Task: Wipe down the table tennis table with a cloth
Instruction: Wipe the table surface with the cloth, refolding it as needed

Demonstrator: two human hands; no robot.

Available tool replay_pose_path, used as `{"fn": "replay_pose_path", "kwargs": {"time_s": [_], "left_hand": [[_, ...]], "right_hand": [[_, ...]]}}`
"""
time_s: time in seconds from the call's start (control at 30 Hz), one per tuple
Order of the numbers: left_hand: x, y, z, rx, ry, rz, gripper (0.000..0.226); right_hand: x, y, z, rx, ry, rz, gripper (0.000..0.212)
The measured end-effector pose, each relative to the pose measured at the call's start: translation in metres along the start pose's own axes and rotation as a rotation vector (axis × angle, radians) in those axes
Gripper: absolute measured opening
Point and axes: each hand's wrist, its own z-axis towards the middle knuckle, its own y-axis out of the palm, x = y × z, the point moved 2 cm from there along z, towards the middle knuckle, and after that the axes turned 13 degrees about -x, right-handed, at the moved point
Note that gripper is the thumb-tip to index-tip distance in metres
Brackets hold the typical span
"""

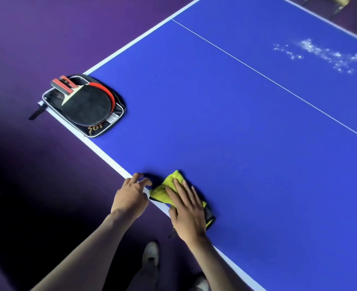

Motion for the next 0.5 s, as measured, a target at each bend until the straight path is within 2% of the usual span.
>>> {"fn": "replay_pose_path", "kwargs": {"time_s": [0.07, 0.13, 0.23, 0.37, 0.43, 0.5], "left_hand": [[-0.003, -0.002, 0.001, 0.027, 0.023, 0.012, 0.048], [-0.002, -0.002, 0.0, 0.059, 0.045, 0.024, 0.047], [-0.003, 0.001, -0.003, 0.077, 0.077, 0.056, 0.047], [-0.014, 0.009, -0.005, 0.066, 0.126, 0.037, 0.051], [-0.015, 0.009, -0.008, 0.064, 0.122, -0.053, 0.05], [-0.016, 0.008, -0.015, 0.114, 0.092, -0.151, 0.048]], "right_hand": [[0.032, -0.011, 0.013, -0.034, -0.107, -0.047, 0.066], [0.067, -0.025, 0.041, -0.02, -0.064, -0.066, 0.063], [0.111, -0.038, 0.096, 0.055, 0.206, -0.01, 0.06], [0.121, -0.043, 0.149, 0.136, 0.579, 0.098, 0.057], [0.102, -0.037, 0.157, 0.169, 0.657, 0.168, 0.054], [0.068, -0.026, 0.151, 0.175, 0.614, 0.189, 0.051]]}}
